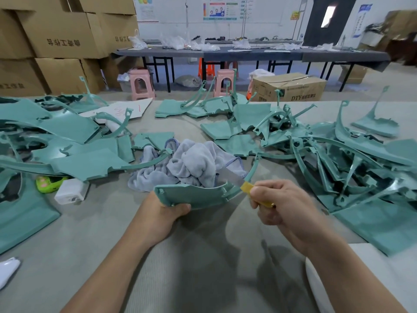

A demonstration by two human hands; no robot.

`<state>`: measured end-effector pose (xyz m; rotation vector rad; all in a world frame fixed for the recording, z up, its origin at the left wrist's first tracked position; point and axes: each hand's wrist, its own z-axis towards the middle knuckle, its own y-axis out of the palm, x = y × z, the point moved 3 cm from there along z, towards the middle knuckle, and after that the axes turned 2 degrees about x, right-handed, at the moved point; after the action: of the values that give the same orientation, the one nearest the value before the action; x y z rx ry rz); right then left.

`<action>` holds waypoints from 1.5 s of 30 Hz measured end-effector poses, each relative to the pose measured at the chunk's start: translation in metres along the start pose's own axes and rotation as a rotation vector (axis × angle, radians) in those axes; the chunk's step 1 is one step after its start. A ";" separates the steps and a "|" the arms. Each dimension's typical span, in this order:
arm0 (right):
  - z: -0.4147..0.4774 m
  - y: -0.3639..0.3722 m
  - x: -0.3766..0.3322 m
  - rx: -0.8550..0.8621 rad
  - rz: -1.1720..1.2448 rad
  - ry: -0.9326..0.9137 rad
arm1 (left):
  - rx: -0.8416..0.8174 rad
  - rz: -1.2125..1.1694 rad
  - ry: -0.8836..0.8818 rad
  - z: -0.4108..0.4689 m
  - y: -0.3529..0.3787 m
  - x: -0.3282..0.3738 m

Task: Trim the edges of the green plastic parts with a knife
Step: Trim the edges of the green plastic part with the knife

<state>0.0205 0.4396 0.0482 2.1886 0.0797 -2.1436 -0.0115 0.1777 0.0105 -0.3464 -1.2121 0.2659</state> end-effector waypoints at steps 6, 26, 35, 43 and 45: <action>0.006 -0.009 0.005 0.190 -0.165 0.052 | -0.004 -0.005 0.000 0.000 0.001 0.001; 0.012 0.005 0.017 0.110 -0.619 0.070 | -0.019 -0.040 0.032 0.002 0.004 0.004; 0.010 -0.003 0.009 0.187 -0.757 -0.003 | -0.014 0.081 0.041 -0.003 0.003 0.005; 0.007 -0.011 0.001 0.030 -0.903 -0.018 | -0.132 0.089 0.227 -0.010 0.008 0.010; 0.007 -0.016 -0.001 0.030 -0.839 -0.035 | -0.138 0.091 0.228 -0.010 0.009 0.009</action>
<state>0.0126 0.4545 0.0486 2.3900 1.1520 -2.5301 0.0003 0.1888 0.0117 -0.5379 -0.9935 0.2149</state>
